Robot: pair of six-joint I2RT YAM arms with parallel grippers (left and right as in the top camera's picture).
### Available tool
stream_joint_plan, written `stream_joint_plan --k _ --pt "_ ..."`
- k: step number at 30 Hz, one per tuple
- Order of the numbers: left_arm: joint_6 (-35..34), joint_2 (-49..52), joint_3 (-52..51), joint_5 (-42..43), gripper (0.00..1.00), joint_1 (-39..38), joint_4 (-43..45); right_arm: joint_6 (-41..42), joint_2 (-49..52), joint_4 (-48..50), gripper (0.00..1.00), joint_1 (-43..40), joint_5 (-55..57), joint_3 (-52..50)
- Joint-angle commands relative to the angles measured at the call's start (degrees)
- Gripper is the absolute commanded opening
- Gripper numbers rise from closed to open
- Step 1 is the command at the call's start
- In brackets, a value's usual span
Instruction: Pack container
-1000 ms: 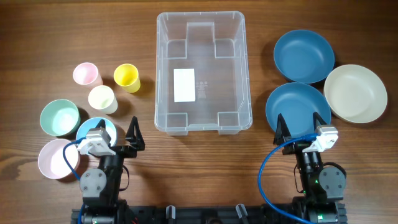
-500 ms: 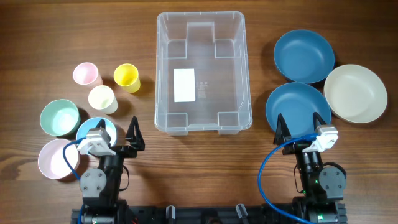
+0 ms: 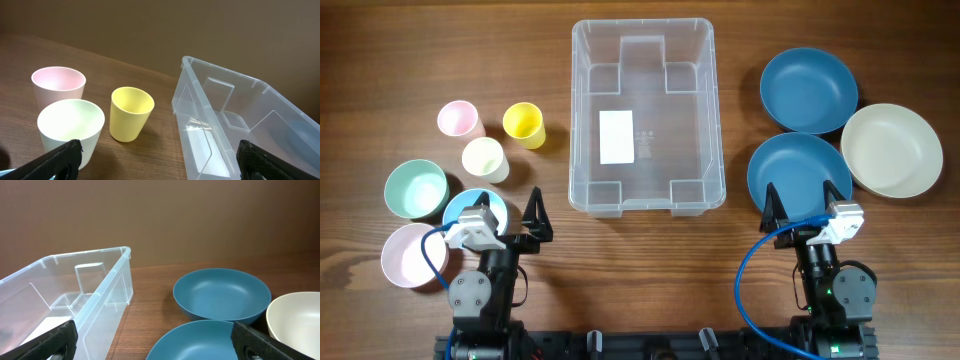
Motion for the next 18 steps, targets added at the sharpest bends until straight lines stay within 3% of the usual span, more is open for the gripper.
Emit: stream_joint_plan --k 1,18 --pt "1.2 -0.4 -0.5 0.9 1.00 -0.4 0.2 1.3 -0.3 0.2 1.00 0.1 -0.7 -0.1" --pt "1.2 4.0 5.2 0.9 1.00 -0.4 -0.9 1.3 0.2 0.0 1.00 0.1 0.7 0.5"
